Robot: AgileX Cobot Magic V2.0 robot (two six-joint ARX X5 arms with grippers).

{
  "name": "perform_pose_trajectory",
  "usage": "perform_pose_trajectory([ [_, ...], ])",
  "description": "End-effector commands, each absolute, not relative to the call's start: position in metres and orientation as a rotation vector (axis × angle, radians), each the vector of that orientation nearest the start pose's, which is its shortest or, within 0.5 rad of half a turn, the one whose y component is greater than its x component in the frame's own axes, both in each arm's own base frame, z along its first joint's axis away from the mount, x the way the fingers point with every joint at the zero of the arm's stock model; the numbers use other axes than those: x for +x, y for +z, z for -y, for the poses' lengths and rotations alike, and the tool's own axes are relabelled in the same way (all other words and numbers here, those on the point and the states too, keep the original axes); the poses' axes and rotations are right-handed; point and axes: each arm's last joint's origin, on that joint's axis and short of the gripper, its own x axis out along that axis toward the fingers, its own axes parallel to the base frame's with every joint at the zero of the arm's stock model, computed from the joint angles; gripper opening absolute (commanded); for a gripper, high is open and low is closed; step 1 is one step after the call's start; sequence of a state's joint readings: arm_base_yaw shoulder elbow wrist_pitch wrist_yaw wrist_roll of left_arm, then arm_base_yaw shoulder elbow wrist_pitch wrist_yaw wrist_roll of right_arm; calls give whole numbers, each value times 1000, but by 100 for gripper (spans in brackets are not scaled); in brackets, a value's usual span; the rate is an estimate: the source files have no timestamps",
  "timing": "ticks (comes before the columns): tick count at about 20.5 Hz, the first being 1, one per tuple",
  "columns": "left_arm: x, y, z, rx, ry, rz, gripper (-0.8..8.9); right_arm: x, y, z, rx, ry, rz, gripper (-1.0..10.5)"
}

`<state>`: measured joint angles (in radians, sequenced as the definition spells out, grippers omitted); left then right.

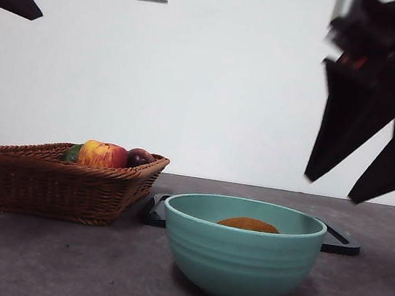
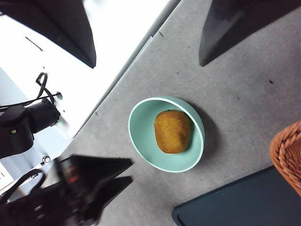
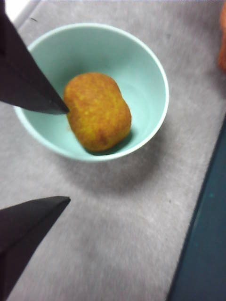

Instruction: Pick up the wifruite, put it on the bowl, pick up the plate, put it on desk

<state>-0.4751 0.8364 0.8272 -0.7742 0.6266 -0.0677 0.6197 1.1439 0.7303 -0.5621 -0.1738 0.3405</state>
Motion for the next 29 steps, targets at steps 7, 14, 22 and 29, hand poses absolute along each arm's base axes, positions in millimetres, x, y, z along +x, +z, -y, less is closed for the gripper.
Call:
perform_pose_trajectory([
  [7,130,294,87,-105,-1029,-838,344,181,191,-158,35,447,-1127,179],
  [14,130,294,87,-92,-1035,-830,344,184,187,-162,36,458,-1114,14],
  [22,130,294,87,-92,-1035,-830,344,190,200,-168,60,494,-1051,14],
  [29,130,294,87,-93,-1035,-830,344,218,230,-154,79,460,-960,13],
])
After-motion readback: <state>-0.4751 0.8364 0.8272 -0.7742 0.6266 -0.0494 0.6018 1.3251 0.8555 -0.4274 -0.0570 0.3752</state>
